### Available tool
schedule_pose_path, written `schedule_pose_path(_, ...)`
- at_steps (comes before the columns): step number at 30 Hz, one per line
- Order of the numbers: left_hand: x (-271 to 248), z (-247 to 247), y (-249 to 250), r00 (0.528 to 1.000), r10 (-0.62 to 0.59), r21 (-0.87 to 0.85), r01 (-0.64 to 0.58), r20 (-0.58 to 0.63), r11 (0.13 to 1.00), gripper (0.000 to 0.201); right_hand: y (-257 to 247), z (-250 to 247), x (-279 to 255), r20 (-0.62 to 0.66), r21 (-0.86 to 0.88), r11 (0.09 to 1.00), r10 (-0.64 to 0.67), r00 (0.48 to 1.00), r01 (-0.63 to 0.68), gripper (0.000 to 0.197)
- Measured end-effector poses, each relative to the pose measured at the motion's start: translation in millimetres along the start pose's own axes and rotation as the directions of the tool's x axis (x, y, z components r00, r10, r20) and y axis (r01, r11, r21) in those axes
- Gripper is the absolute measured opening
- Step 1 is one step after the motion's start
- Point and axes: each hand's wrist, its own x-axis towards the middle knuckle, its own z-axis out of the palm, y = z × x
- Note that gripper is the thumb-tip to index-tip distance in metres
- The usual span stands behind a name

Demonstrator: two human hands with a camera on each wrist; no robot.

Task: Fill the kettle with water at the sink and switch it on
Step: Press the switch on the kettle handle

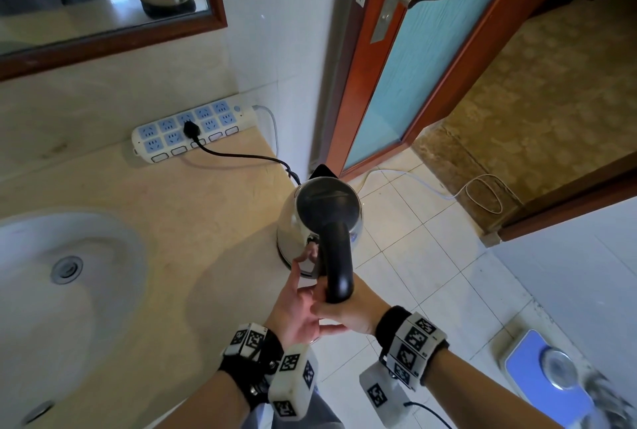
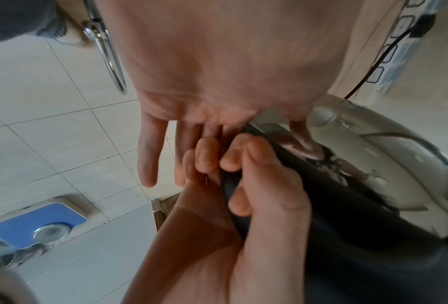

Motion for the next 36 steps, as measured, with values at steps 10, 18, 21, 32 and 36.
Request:
schedule_pose_path(10,2,-12,-6,0.992,0.041,-0.069,-0.050,-0.118,0.996,0.090,19,-8,-32,-0.202,-0.258,0.962,-0.147,0.968,0.092,0.032)
schedule_pose_path(18,-21,-21,-17,0.941,0.202,0.030,-0.202,-0.271,0.979,0.067,47,-3,-58,-0.131,-0.770,0.634,-0.059,0.990,-0.064,0.061)
schedule_pose_path(21,-35,-30,-14,0.882,0.292,0.140,-0.258,-0.369,0.956,0.056,45,6,-55,-0.095,-0.811,0.581,-0.006,0.995,-0.074,0.069)
schedule_pose_path(32,-114,-43,31,0.672,0.556,0.299,-0.470,-0.488,0.830,0.032,43,29,-35,-0.096,-0.875,0.477,-0.001,0.995,-0.084,0.086)
schedule_pose_path(36,-128,-42,33,0.653,0.594,0.335,-0.491,-0.470,0.804,0.031,44,34,-38,-0.144,-0.891,0.434,0.009,0.990,-0.133,0.090)
